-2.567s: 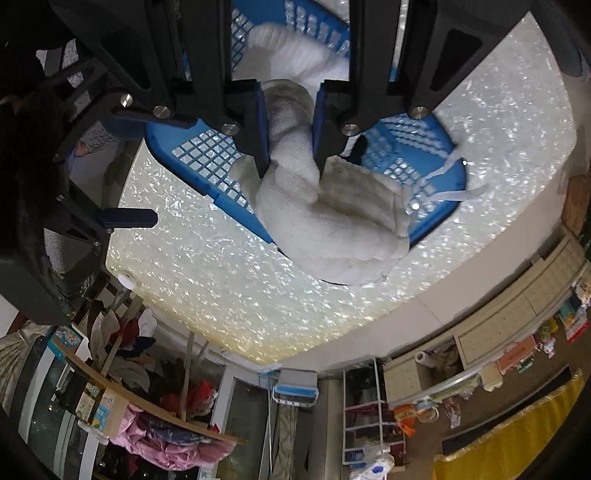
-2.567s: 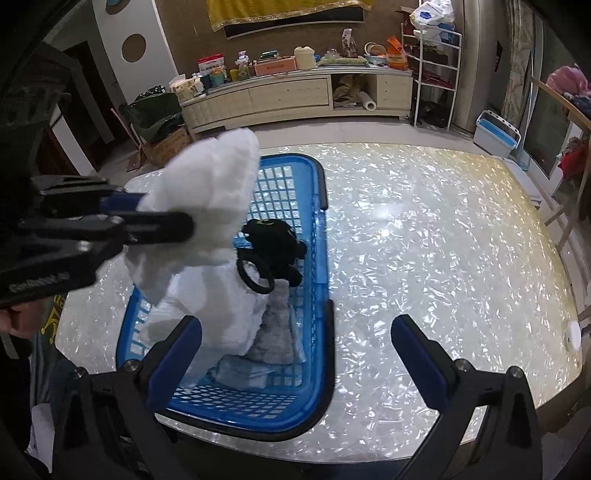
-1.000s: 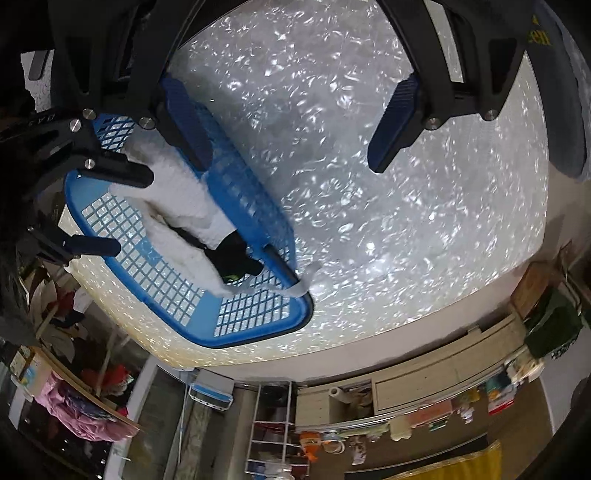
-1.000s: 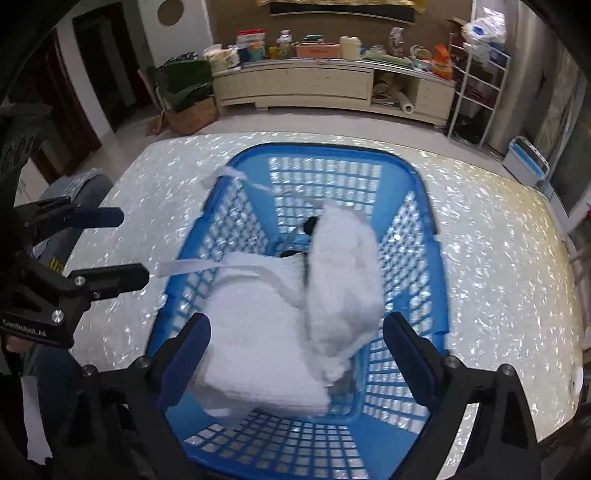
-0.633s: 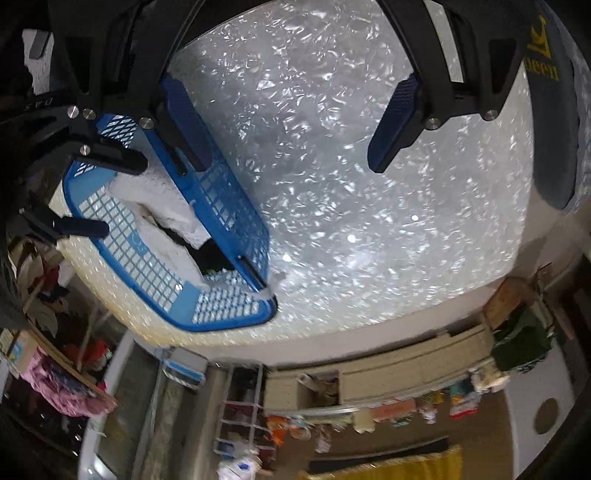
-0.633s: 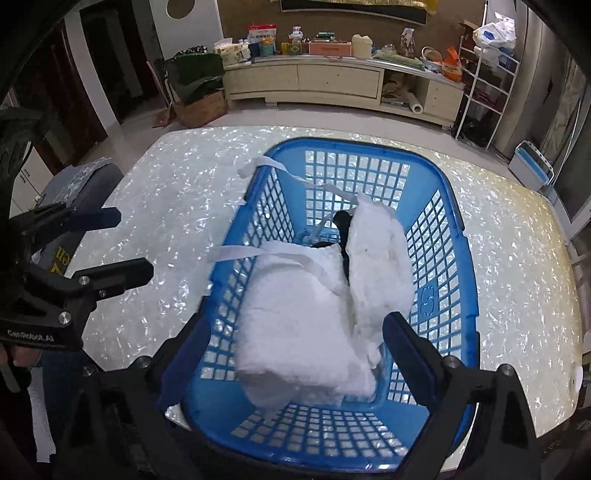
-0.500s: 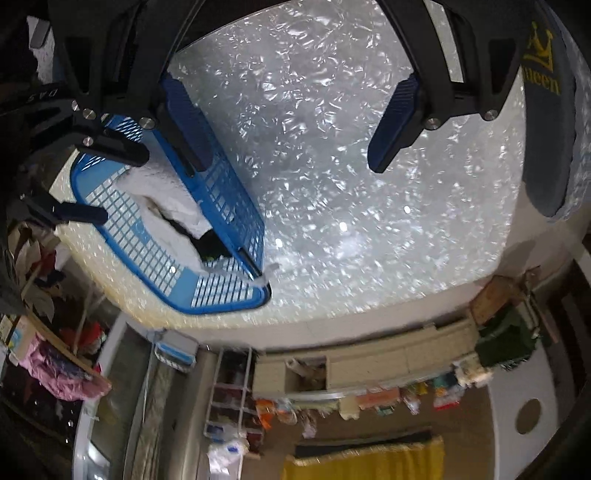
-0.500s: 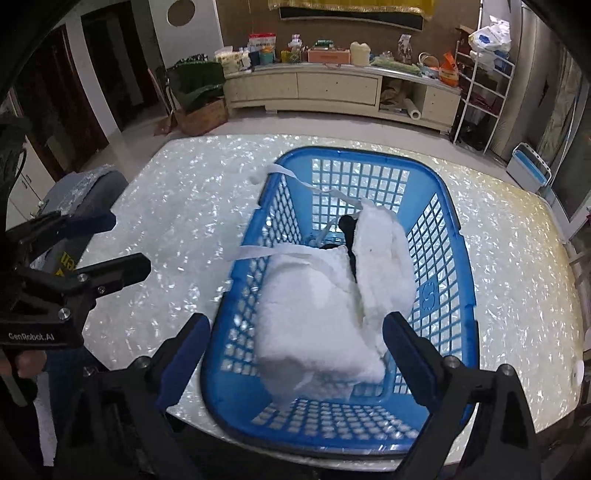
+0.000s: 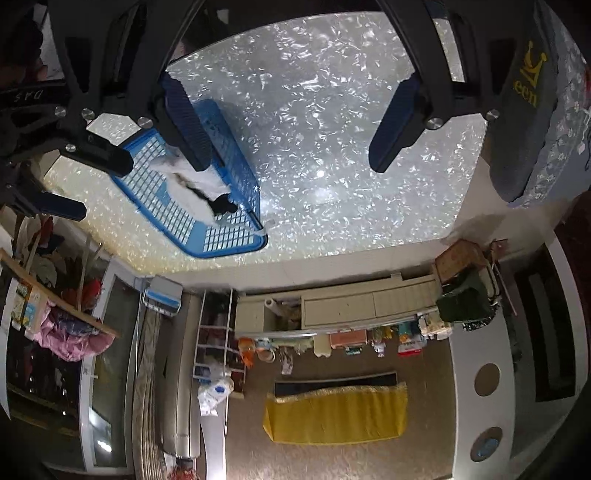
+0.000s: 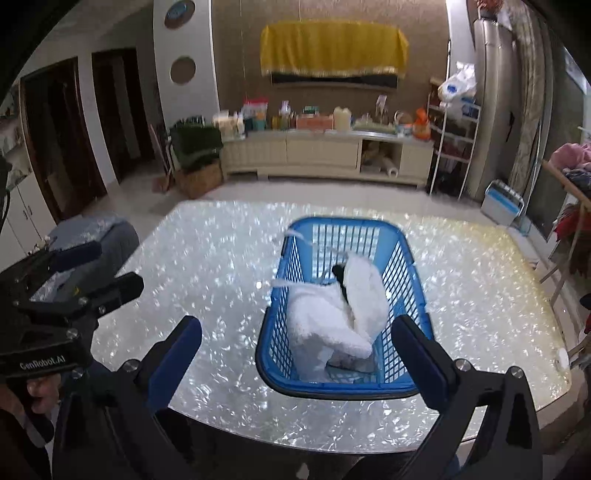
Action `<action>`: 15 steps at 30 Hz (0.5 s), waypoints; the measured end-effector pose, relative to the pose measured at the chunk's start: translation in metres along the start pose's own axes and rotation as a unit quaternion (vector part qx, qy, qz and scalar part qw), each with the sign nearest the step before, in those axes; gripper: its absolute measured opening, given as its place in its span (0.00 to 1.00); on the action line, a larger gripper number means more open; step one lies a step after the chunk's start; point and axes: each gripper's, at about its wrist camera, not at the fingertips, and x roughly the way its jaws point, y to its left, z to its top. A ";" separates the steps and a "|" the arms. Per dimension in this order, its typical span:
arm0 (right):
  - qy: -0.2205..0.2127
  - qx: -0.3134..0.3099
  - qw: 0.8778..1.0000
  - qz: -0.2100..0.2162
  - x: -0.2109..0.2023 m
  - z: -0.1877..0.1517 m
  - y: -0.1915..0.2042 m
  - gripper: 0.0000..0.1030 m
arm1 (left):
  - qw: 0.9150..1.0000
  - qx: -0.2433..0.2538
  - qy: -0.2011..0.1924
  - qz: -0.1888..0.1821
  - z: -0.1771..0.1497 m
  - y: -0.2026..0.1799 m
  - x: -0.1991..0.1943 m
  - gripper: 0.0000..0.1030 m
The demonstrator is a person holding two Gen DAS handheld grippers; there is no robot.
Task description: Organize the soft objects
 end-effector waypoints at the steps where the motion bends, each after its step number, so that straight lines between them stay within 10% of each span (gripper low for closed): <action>1: -0.007 0.000 1.000 -0.002 -0.002 0.001 0.001 1.00 | 1.000 -0.003 -0.004 -0.002 0.000 0.000 -0.005 0.83; 15: -0.062 -0.007 0.998 -0.029 -0.027 -0.006 0.008 1.00 | 0.999 0.008 -0.046 -0.005 -0.004 -0.020 -0.052 0.83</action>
